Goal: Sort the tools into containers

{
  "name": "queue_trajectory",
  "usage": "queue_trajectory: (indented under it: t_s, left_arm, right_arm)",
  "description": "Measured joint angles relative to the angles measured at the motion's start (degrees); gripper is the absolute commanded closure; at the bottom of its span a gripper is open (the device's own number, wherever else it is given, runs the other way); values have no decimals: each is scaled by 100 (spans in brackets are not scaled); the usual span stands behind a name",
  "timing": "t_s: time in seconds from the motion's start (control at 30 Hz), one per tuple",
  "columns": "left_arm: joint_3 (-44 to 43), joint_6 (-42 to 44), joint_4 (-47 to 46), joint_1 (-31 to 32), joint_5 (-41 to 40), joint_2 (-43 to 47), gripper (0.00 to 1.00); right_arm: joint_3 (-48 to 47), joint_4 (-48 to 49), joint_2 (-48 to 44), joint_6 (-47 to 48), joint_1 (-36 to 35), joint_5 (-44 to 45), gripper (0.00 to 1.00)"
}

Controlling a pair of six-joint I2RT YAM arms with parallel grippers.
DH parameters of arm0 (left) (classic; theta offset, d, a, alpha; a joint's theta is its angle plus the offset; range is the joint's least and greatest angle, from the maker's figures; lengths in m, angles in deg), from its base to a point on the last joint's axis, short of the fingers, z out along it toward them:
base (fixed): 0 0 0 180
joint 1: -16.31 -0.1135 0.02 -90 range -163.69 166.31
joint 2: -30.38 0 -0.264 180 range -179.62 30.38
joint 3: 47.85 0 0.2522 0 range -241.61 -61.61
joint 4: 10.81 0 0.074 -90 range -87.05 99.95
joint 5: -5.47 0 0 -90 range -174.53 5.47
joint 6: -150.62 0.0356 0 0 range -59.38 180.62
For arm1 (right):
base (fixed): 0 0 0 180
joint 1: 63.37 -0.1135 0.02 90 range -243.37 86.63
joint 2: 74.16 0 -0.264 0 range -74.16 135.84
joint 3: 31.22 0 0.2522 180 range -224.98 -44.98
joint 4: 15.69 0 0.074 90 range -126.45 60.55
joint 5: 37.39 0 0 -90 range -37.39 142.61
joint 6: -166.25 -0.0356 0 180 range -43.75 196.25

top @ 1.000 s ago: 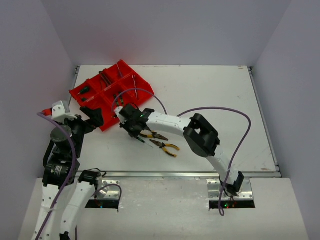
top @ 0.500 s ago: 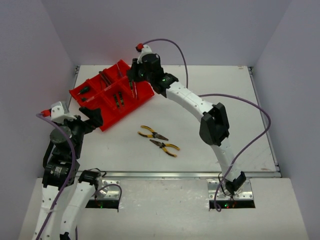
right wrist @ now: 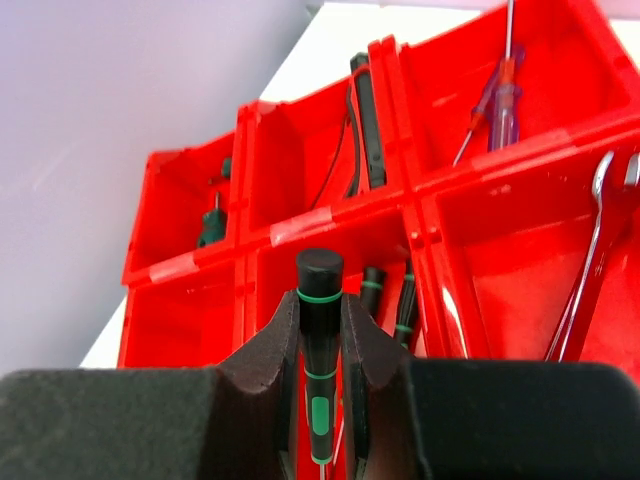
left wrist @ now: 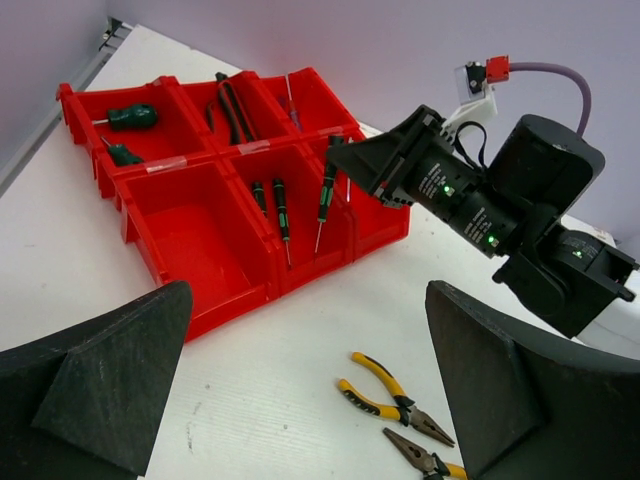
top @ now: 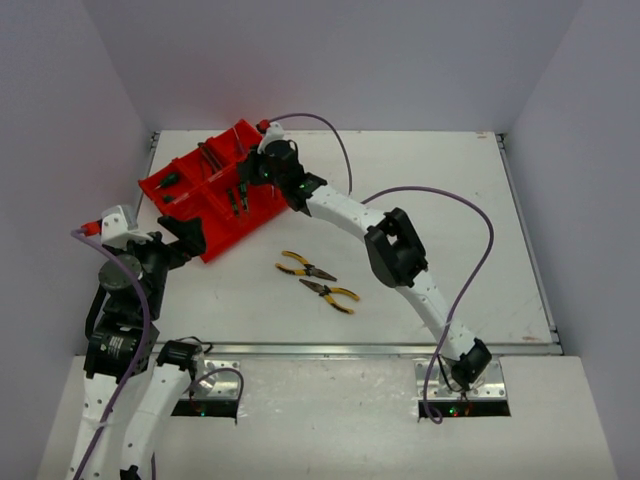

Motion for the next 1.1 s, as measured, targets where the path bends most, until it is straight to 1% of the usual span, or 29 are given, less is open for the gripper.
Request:
queue_trajectory:
  t_s: [0.23, 0.3, 0.33, 0.37, 0.4, 0.43, 0.47, 0.5, 0.57, 0.6, 0.63, 0.73, 0.8, 0.9, 0.93, 1.0, 1.03, 1.1]
  left_arm:
    - [0, 0, -4, 0, 68, 24, 0]
    - [2, 0, -2, 0, 84, 22, 0]
    - [2, 0, -2, 0, 92, 22, 0]
    - [2, 1, -2, 0, 100, 22, 0]
    - [2, 2, -2, 0, 105, 22, 0]
    - [2, 0, -2, 0, 109, 22, 0]
    - [2, 0, -2, 0, 112, 22, 0]
    - [2, 1, -2, 0, 116, 22, 0]
    - [2, 2, -2, 0, 126, 22, 0]
    - [2, 2, -2, 0, 132, 22, 0]
    - [2, 0, -2, 0, 134, 22, 0]
    - [2, 2, -2, 0, 139, 22, 0]
    - [2, 2, -6, 0, 144, 22, 0]
    - [2, 2, -4, 0, 144, 22, 0]
    - [2, 2, -4, 0, 144, 22, 0]
    - [2, 2, -5, 0, 143, 22, 0]
    - [2, 2, -6, 0, 142, 22, 0]
    - [2, 2, -6, 0, 138, 22, 0]
  right_arm:
    - [-163, 668, 235, -83, 4, 125, 100]
    - [-184, 769, 342, -93, 3, 133, 98]
    - [-185, 804, 399, -90, 0, 141, 96]
    - [-186, 832, 456, -83, -5, 148, 85]
    - [-186, 847, 514, -65, -14, 151, 63]
    - [-186, 860, 573, -45, -22, 151, 39]
    - [-186, 858, 623, -6, -31, 149, 26]
    - [-184, 827, 653, 10, -38, 144, 17]
    - [-183, 731, 676, 30, -56, 119, 11]
    - [-183, 699, 674, 48, -67, 110, 3]
    - [-183, 697, 674, 62, -76, 106, 1]
    - [156, 607, 391, 313, -118, 81, 1]
    - [513, 425, -22, 516, -154, 72, 1]
    - [1254, 51, -990, 954, -193, 70, 1]
    - [1587, -158, -1438, 1146, -205, 68, 1]
    - [1906, -898, -2291, 1601, -232, 117, 1]
    - [1929, -1317, -2646, 1806, -237, 160, 3]
    - [1972, -2227, -3303, 2104, -240, 359, 11]
